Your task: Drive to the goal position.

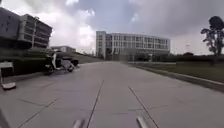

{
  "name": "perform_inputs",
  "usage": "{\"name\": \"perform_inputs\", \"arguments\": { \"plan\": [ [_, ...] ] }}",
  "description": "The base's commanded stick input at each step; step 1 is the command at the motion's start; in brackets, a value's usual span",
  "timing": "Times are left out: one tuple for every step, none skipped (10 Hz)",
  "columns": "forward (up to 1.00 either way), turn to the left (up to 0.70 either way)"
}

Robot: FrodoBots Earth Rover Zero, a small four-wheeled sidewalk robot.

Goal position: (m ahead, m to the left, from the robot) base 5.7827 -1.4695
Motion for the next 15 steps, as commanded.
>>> {"name": "perform_inputs", "arguments": {
  "plan": [
    [0.70, 0.00],
    [0.70, 0.00],
    [0.70, 0.00],
    [0.70, 0.00],
    [0.70, 0.00],
    [0.70, 0.00],
    [0.70, 0.00],
    [0.70, 0.00],
    [0.70, 0.00],
    [0.70, 0.00],
    [0.70, 0.00],
    [0.70, 0.00],
    [0.70, 0.00],
    [0.70, 0.00],
    [0.70, 0.00]
  ]
}}
